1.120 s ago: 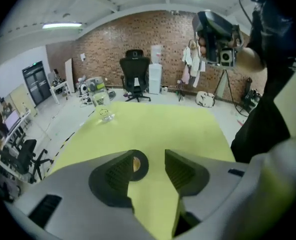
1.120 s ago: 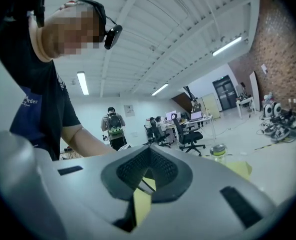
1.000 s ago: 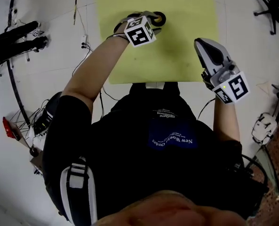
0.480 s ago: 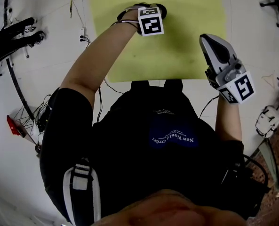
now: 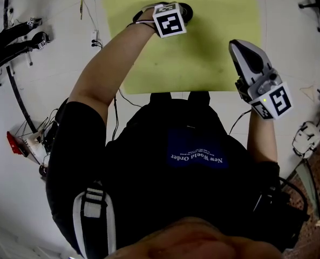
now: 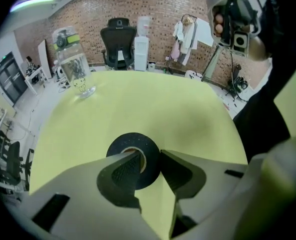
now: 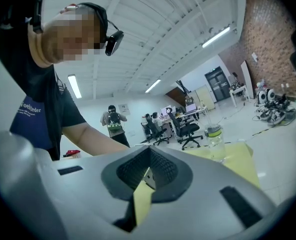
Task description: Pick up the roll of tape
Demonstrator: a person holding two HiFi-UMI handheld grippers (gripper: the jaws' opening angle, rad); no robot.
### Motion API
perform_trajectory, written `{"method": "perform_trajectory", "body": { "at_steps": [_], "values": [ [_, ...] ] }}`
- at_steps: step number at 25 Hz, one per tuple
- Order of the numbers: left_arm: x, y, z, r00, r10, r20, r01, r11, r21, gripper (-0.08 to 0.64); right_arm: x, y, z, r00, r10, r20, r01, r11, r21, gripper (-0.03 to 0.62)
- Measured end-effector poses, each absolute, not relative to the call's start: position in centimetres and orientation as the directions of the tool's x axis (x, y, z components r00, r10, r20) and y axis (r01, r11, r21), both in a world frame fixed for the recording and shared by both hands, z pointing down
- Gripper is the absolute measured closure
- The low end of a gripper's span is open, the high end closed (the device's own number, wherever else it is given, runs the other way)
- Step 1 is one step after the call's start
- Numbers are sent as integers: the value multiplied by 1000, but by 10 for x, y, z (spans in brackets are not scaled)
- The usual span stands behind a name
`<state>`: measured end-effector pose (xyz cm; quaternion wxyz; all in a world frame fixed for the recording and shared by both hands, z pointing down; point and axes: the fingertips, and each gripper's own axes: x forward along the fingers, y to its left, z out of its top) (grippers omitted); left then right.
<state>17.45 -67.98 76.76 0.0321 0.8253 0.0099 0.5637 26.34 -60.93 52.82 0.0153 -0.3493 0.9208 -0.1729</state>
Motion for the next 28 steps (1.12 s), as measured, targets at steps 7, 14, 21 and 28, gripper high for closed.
{"method": "perform_trajectory", "body": {
  "at_steps": [7, 14, 21, 28],
  "values": [
    [168, -689, 681, 652, -58, 756, -224, -967, 119, 433, 255, -611, 508, -761, -643, 83, -635, 713, -296, 606],
    [112, -673, 536, 887, -256, 385, -363, -901, 237, 433, 230, -613, 459, -776, -628, 67, -626, 750, -213, 606],
    [47, -629, 422, 906, -410, 105, -422, -862, 280, 433, 211, -609, 398, -782, -622, 31, -620, 772, -142, 606],
    [-17, -588, 350, 853, -517, -71, -484, -835, 263, 433, 187, -602, 349, -797, -604, -8, -600, 792, -112, 606]
  ]
}}
